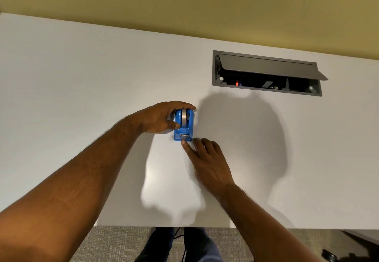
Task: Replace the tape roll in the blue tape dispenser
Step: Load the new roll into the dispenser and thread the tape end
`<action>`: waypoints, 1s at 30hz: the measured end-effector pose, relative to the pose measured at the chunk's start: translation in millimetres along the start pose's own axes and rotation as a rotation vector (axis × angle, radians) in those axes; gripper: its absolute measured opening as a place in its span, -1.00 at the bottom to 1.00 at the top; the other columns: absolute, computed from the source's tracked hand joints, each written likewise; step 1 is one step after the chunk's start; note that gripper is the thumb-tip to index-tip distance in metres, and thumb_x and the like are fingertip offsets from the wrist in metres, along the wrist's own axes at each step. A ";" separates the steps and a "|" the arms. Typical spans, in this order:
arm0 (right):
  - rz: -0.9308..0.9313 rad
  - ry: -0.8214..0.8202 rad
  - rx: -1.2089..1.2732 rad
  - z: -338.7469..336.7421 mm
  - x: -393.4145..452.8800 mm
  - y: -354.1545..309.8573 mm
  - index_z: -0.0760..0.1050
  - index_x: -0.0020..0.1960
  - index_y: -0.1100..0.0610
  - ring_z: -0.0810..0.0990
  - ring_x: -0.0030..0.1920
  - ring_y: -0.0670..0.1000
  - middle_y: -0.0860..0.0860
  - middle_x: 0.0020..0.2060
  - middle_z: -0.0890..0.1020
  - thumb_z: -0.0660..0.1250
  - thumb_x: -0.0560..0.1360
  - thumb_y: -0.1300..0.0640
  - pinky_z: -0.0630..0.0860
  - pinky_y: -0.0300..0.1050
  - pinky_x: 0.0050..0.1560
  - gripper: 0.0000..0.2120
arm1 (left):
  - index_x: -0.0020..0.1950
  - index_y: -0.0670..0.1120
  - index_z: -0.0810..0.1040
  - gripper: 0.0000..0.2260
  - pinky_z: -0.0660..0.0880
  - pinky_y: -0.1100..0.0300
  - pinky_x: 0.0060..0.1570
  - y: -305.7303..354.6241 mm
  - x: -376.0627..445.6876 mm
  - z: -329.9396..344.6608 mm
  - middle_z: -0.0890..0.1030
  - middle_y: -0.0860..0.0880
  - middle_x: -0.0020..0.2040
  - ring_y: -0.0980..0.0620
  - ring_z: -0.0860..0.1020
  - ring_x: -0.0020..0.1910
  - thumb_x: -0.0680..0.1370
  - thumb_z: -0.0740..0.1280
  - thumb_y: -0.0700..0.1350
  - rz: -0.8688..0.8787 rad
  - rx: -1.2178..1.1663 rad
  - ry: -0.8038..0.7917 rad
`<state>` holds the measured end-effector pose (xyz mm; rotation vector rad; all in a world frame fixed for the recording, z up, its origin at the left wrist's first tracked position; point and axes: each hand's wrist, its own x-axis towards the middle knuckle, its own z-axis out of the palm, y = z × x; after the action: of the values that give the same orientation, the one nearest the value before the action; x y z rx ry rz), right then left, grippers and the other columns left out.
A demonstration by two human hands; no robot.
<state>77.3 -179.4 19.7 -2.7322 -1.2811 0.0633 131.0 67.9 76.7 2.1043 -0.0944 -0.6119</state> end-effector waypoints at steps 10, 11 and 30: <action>-0.057 -0.073 0.060 -13.8 -9.8 7.0 0.32 0.50 0.16 0.48 0.33 0.19 0.16 0.37 0.49 0.45 0.39 0.33 0.46 0.10 0.29 -0.28 | 0.48 0.11 0.41 -0.42 0.45 -0.07 0.42 -3.5 0.3 -0.6 0.51 0.07 0.41 0.02 0.48 0.38 0.54 0.44 -0.30 -0.013 -0.006 -0.006; -0.041 -0.075 0.078 -15.4 -11.4 5.7 0.33 0.50 0.16 0.48 0.35 0.19 0.15 0.39 0.49 0.44 0.40 0.34 0.45 0.09 0.31 -0.30 | 0.49 0.10 0.41 -0.42 0.45 -0.06 0.42 -3.8 0.3 -0.5 0.51 0.07 0.41 0.03 0.48 0.39 0.54 0.44 -0.29 -0.014 -0.006 -0.004; 0.417 -0.067 0.475 -34.9 -0.6 -27.1 0.39 0.50 0.11 0.40 0.44 0.00 0.01 0.43 0.49 0.30 0.61 0.14 0.30 -0.19 0.45 -0.54 | 0.60 -0.04 0.26 -0.34 0.26 0.25 0.44 -9.2 -14.9 20.6 0.40 0.02 0.55 0.02 0.39 0.51 0.56 0.44 -0.24 -0.139 -0.079 0.228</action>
<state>59.4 -166.0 57.8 -2.5306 -0.5836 0.4382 107.0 61.9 65.7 2.1007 0.2026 -0.4454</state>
